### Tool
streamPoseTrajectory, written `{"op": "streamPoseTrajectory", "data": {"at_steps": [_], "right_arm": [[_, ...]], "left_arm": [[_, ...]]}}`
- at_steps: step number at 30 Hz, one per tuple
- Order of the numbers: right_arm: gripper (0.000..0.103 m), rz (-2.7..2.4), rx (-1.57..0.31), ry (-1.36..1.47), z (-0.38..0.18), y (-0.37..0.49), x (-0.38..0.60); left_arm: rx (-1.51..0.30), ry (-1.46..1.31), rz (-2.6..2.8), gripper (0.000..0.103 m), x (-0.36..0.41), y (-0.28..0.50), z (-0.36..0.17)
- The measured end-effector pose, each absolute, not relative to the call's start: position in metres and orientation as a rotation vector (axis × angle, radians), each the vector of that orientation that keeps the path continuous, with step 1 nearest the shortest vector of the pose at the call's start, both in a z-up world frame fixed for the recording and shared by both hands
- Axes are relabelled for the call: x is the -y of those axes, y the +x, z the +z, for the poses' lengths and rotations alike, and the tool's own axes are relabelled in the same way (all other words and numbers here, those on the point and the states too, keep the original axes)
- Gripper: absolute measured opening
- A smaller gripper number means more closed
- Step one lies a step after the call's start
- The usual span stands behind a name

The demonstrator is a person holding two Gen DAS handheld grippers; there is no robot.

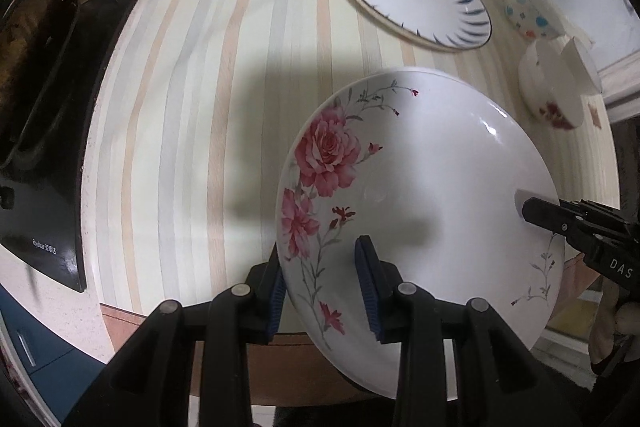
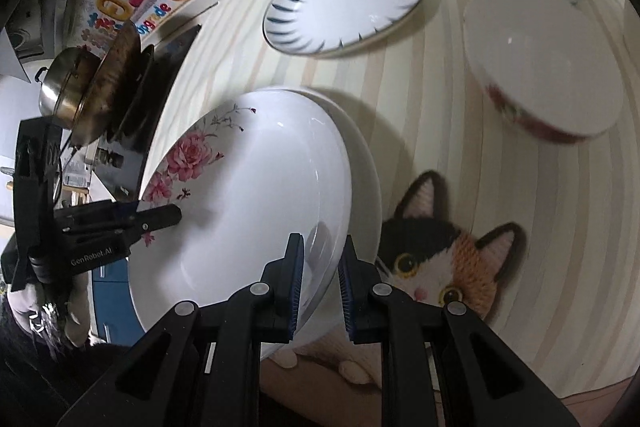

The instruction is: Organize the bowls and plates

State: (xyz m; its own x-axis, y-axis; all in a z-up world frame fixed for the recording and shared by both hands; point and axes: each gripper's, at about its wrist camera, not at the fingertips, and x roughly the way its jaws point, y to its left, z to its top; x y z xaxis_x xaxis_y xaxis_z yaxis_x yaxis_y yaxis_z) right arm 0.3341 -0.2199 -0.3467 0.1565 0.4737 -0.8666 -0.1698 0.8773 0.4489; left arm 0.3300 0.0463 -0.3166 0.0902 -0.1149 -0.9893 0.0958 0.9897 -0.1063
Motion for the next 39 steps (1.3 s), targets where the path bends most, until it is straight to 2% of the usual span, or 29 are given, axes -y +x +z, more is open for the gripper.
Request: {"op": "streamPoseTrajectory", "data": {"at_steps": [22, 34, 39], "right_arm": [[0.019, 0.44, -1.358, 0.307, -0.356, 0.34, 0.22], [0.021, 0.389, -1.435, 0.383, -0.355, 0.343, 0.225], [0.021, 0.389, -1.465, 0.422, -0.356, 0.342, 0.229]], "left_arm": [[-1.492, 0.043, -0.117, 0.031, -0.03, 0.341, -0.345], [-1.501, 0.043, -0.097, 0.031, -0.031, 0.334, -0.342], [-1.484, -0.011, -0.069, 0.031, -0.041, 0.336, -0.32]]}}
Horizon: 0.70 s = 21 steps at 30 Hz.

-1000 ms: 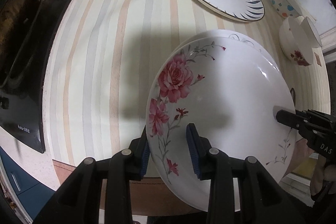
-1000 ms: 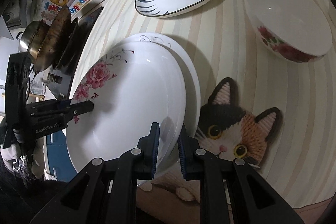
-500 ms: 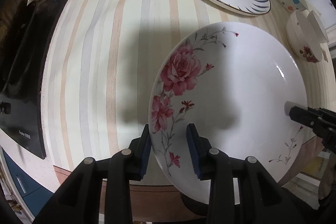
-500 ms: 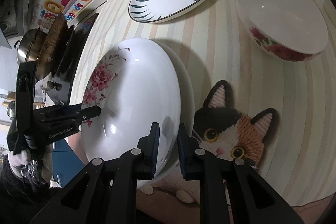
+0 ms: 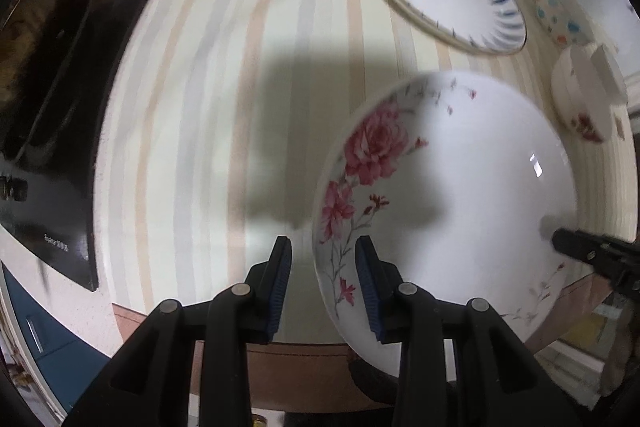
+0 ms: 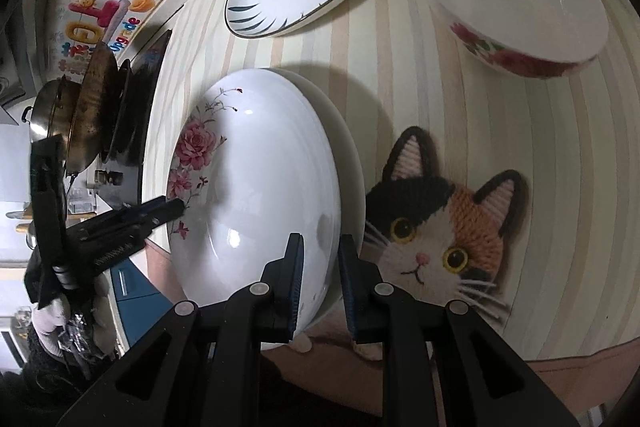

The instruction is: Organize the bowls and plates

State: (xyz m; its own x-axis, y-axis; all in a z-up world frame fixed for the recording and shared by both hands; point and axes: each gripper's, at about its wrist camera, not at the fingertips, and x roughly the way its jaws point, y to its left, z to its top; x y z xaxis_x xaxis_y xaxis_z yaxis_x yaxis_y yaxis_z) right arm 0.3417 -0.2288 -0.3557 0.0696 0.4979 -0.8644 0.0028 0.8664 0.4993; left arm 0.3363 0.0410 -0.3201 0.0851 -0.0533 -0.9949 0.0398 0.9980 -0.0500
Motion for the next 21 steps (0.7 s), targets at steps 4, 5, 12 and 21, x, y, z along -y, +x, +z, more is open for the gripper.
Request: {"op": "streamPoseTrajectory", "data": {"at_steps": [4, 5, 12, 21], "right_arm": [[0.021, 0.375, -1.513, 0.428, -0.355, 0.346, 0.23], [0.023, 0.369, -1.523, 0.428, -0.355, 0.347, 0.231], [0.025, 0.362, -1.496, 0.423, -0.315, 0.369, 0.244], [0.027, 0.203, -1.352, 0.321, -0.281, 0.527, 0.255]], "left_arm": [[-1.442, -0.027, -0.062, 0.031, -0.039, 0.345, -0.296], [-1.43, -0.031, -0.063, 0.031, -0.037, 0.35, -0.29], [-1.39, -0.086, -0.086, 0.031, -0.038, 0.409, -0.262], [-1.523, -0.145, -0.124, 0.034, -0.031, 0.531, -0.318]]}}
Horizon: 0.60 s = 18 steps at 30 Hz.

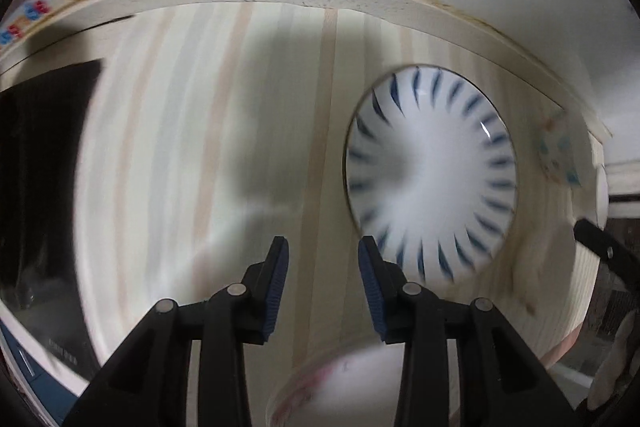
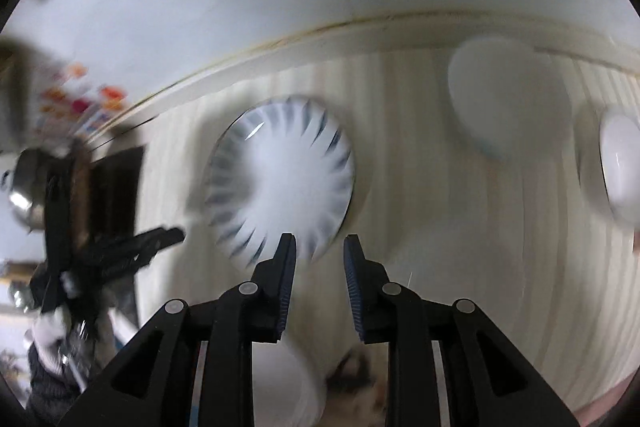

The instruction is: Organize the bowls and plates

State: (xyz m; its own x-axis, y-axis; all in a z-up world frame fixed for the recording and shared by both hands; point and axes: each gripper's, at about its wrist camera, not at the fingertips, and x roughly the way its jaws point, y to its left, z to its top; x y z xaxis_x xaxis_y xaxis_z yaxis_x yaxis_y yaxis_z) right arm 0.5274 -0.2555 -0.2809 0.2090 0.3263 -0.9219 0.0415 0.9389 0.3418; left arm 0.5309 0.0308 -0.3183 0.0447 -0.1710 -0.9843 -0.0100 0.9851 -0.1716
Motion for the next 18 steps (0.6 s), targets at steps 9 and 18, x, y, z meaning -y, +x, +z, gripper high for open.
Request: {"op": "streamPoseTrajectory", "data": {"at_steps": [9, 18], "right_arm": [[0.023, 0.16, -1.52, 0.214, -0.352, 0.601, 0.235], [0.016, 0.17, -1.51, 0.194, -0.363, 0.599, 0.229]], "left_arm": [[-1.573, -0.155, -0.204, 0.033, -0.016, 0.583, -0.364], [-1.547, -0.154, -0.25, 0.023, -0.006, 0.58, -0.363]]}}
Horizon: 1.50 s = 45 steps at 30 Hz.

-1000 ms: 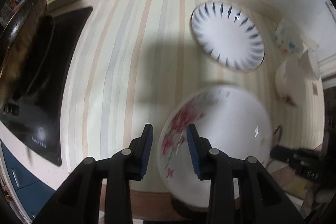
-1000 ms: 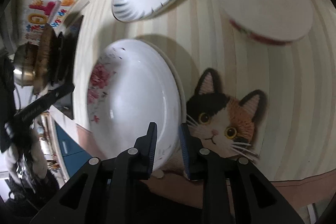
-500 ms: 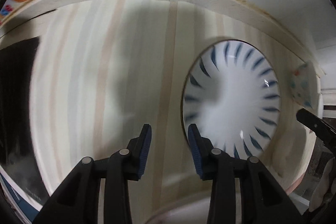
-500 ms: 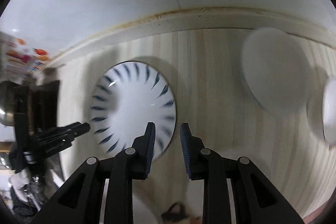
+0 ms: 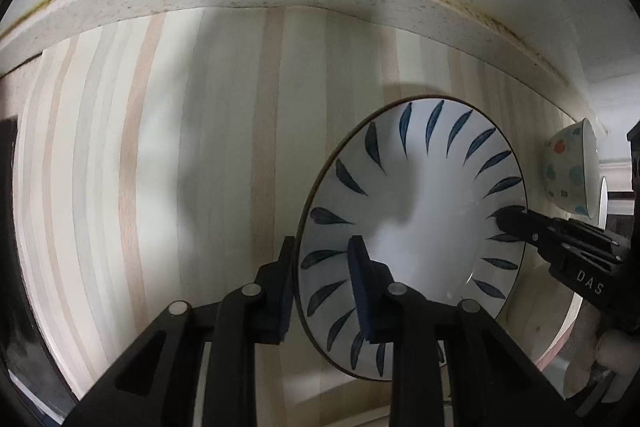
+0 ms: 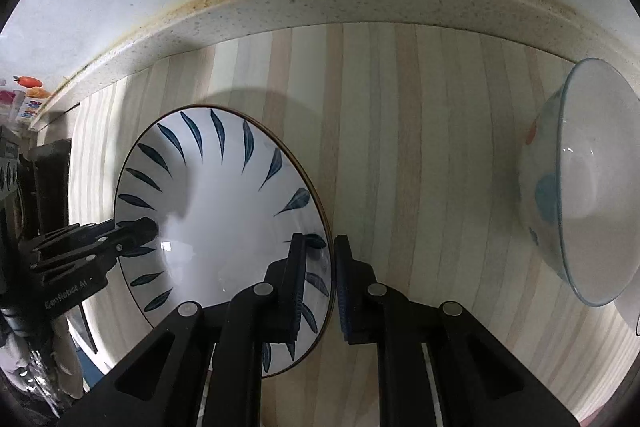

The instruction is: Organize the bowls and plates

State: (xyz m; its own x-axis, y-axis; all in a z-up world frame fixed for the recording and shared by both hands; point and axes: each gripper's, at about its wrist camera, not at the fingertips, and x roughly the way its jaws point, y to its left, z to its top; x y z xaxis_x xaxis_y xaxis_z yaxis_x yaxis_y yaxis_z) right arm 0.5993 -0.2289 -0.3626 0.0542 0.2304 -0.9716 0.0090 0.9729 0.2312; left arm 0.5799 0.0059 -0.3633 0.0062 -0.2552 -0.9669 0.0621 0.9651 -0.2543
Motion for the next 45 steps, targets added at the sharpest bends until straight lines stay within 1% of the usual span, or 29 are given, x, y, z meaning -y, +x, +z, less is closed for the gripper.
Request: {"op": "streamPoseTrajectory", "data": {"at_steps": [5, 11, 17, 23, 27, 32, 36, 45], "right_arm": [[0.015, 0.188, -1.49, 0.185, -0.348, 0.595, 0.222], [0.015, 0.236, -1.444, 0.216, -0.311, 0.576, 0.225], [0.015, 0.293, -1.404, 0.229, -0.274, 0.526, 0.223], [0.015, 0.341, -1.384, 0.248, -0.258, 0.461, 0.224], [0.015, 0.357, -1.384, 0.256, -0.259, 0.423, 0.22], [0.015, 0.366, -1.401, 0.287, -0.272, 0.387, 0.217], [0.015, 0.367, -1.433, 0.298, -0.291, 0.365, 0.214], [0.015, 0.34, -1.471, 0.302, -0.336, 0.347, 0.213]], "left_arm": [[-1.519, -0.151, -0.247, 0.023, -0.007, 0.577, -0.347], [-1.466, -0.127, -0.245, 0.023, -0.014, 0.56, -0.306], [-1.414, -0.117, -0.228, 0.024, -0.023, 0.514, -0.27], [-1.396, -0.113, -0.213, 0.024, -0.035, 0.451, -0.257], [-1.407, -0.119, -0.206, 0.024, -0.042, 0.413, -0.259], [-1.457, -0.123, -0.217, 0.025, -0.043, 0.383, -0.28], [-1.492, -0.108, -0.216, 0.025, -0.041, 0.37, -0.298], [-1.555, -0.016, -0.192, 0.025, -0.028, 0.36, -0.337]]}}
